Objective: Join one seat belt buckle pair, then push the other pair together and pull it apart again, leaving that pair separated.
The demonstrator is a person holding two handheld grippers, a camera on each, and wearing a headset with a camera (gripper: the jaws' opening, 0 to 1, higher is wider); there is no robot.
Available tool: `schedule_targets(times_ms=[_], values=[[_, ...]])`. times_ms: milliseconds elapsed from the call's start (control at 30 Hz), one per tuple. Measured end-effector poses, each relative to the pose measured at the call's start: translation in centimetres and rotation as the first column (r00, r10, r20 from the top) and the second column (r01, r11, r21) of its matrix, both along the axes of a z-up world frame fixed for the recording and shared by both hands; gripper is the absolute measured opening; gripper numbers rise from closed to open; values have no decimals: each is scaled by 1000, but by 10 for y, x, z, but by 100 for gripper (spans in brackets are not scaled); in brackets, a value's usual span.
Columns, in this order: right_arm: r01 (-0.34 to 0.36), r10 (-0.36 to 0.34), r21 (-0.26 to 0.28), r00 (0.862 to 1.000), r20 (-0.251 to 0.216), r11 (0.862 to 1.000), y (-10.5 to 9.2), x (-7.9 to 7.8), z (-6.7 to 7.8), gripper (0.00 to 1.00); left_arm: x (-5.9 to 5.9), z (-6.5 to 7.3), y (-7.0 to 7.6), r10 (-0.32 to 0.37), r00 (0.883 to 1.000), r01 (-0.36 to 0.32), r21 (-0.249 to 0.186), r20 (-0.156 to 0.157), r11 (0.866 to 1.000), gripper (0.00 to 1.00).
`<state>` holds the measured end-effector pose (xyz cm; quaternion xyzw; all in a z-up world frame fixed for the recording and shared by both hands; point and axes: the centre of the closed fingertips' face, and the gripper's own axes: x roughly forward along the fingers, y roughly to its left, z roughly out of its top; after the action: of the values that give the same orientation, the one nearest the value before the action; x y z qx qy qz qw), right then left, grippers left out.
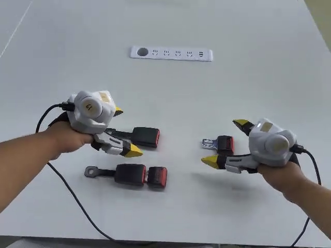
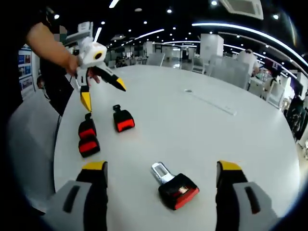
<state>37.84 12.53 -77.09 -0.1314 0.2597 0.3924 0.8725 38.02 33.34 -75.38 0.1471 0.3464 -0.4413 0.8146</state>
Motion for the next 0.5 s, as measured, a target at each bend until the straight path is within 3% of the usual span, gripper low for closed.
schedule_targets(times_ms=[33, 67, 167, 267, 333, 500], values=[[11, -11, 5, 1000, 7, 1000, 1, -1, 3, 97, -5, 5, 3, 0, 999, 0, 2, 34, 1000, 98], [24, -25, 16, 1000, 13, 1000, 3, -5, 8, 98, -11, 7, 6, -6, 999, 6, 7, 42, 1000, 100], [38, -39, 20, 999, 32, 999, 5, -11, 17, 100, -30, 15, 15, 10, 999, -10, -3, 38, 1000, 99], [48, -49, 25, 998, 46, 999, 8, -20, 26, 100, -41, 25, 25, 49, 997, -48, -23, 62, 999, 99], [48, -50, 34, 997, 52, 998, 12, -28, 32, 100, -47, 35, 30, 90, 993, -84, -73, 81, 994, 100], [28, -30, 47, 998, 62, 998, 20, -50, 41, 100, -75, 43, 43, 85, 991, -76, -83, 106, 994, 100]])
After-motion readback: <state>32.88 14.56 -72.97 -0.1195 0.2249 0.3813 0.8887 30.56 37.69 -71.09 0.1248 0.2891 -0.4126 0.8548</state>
